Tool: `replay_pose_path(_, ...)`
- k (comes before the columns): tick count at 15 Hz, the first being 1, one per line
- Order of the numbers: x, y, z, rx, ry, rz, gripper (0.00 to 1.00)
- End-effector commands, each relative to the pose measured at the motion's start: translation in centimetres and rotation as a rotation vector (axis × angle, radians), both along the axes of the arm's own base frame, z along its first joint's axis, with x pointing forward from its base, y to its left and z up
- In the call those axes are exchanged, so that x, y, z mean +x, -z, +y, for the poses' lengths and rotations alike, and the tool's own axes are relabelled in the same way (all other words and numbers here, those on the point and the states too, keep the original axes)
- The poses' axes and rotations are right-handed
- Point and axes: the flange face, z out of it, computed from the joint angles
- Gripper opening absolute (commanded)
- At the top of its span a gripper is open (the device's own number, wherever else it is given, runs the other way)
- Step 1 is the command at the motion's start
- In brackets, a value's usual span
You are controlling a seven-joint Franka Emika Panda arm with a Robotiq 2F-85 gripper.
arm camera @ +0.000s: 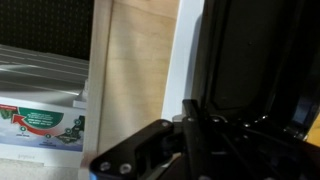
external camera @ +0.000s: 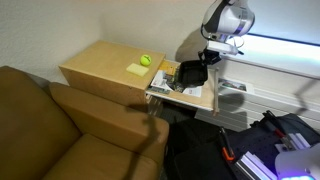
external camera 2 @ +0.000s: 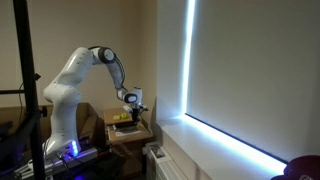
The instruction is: Put the black object on the open drawer.
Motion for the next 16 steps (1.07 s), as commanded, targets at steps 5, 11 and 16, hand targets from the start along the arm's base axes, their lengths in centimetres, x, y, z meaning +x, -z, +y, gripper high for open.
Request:
replay_pose_path(5, -0.6, 6.7, 3.1, 0.034, 0.147, 0.036, 0.01)
replay_pose_path(11, -1.9, 6.2, 2.1, 0.033, 0.134, 0.089, 0.57)
replay_pose_path(16, -1.2, 3.4, 1.2, 0.009, 0.121, 0.055, 0.92)
